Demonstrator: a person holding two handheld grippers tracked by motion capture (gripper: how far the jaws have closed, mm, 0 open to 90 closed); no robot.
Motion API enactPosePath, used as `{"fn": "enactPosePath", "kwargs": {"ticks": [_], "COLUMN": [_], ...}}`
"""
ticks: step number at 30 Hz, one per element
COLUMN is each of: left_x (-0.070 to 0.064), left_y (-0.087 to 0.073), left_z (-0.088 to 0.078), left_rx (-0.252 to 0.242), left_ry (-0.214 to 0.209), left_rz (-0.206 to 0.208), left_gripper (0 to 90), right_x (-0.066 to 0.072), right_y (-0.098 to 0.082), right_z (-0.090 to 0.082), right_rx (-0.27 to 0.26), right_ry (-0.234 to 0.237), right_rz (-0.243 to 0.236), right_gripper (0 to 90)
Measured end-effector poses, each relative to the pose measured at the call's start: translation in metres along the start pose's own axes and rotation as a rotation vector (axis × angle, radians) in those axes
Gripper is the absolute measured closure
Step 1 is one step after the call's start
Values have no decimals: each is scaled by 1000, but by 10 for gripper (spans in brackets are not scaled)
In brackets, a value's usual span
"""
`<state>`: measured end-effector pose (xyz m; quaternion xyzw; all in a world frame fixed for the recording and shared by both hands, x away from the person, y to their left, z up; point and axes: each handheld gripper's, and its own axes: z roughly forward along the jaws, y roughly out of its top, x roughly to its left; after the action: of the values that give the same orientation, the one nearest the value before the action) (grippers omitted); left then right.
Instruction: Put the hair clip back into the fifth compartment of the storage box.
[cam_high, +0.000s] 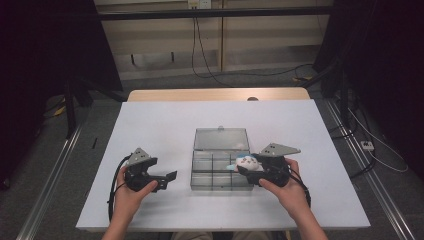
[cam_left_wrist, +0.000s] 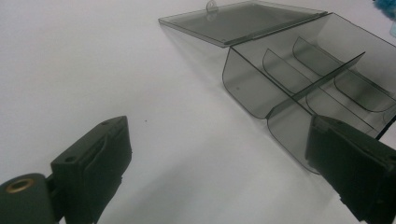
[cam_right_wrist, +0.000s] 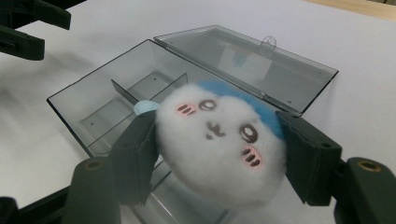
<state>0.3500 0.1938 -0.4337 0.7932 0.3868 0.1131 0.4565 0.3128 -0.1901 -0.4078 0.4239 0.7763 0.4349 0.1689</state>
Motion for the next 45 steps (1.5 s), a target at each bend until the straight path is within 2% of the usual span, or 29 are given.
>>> {"fn": "enactPosePath", "kwargs": {"ticks": [12, 16, 19, 25, 45], "left_x": [3, 4, 4, 5, 4], "left_y": [-2, -3, -4, -5, -6], "left_z": [-4, -6, -7, -9, -9], "left_rx": [-1, -4, -4, -1, 5], "left_ry": [8, 12, 16, 18, 19], "left_rz": [-5, -7, -13, -8, -9], "left_gripper": [73, 73, 73, 73, 73], "right_x": [8, 8, 6, 7, 25], "right_y": [1, 1, -1, 0, 3], "right_z": [13, 17, 20, 21, 33], "right_rx": [13, 21, 26, 21, 38], "right_ry": [40, 36, 34, 43, 83], "right_rz": [5, -3, 16, 23, -8], "right_gripper": [333, 333, 332, 332, 331]}}
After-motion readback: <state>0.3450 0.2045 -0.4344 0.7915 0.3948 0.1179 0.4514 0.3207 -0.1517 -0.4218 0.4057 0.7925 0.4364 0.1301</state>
